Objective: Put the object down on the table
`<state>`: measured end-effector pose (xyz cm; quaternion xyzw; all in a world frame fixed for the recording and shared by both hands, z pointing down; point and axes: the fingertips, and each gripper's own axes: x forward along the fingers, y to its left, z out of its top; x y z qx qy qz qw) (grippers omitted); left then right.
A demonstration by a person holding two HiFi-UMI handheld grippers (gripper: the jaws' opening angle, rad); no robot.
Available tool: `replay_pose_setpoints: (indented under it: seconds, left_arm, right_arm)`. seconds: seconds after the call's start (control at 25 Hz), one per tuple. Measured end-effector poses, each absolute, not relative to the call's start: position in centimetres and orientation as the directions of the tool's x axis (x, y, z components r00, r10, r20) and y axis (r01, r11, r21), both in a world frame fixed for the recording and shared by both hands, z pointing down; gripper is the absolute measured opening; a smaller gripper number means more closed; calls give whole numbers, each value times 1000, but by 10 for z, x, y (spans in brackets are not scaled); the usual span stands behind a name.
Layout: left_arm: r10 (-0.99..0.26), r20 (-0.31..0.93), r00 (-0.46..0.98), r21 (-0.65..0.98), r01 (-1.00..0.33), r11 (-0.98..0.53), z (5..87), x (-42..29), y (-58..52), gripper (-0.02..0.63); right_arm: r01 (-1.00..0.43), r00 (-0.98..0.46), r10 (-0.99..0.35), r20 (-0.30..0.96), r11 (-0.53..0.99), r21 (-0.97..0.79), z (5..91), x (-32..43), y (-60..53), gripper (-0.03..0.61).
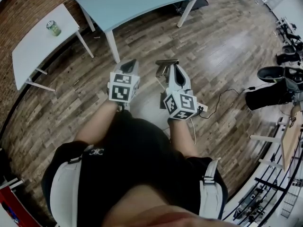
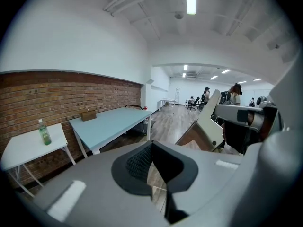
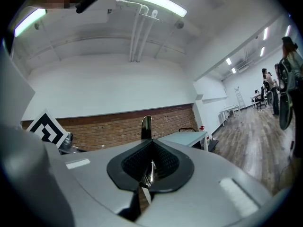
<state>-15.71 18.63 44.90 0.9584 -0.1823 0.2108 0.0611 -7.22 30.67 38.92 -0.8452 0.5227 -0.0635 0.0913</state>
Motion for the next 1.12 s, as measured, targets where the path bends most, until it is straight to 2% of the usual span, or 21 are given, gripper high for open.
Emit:
replay_pose_setpoints:
  seconds: [0.48, 1.12]
  left_arm:
    - [-290, 435, 852, 60, -349, -935, 464, -99, 144, 0]
    - [-259, 435, 863, 98, -331, -939, 467, -1, 20, 0]
  right_arm:
    - [-872, 454, -891, 30, -451, -190, 396, -26, 264, 15]
    - [-870, 459, -887, 47, -460, -176, 393, 66, 146, 15]
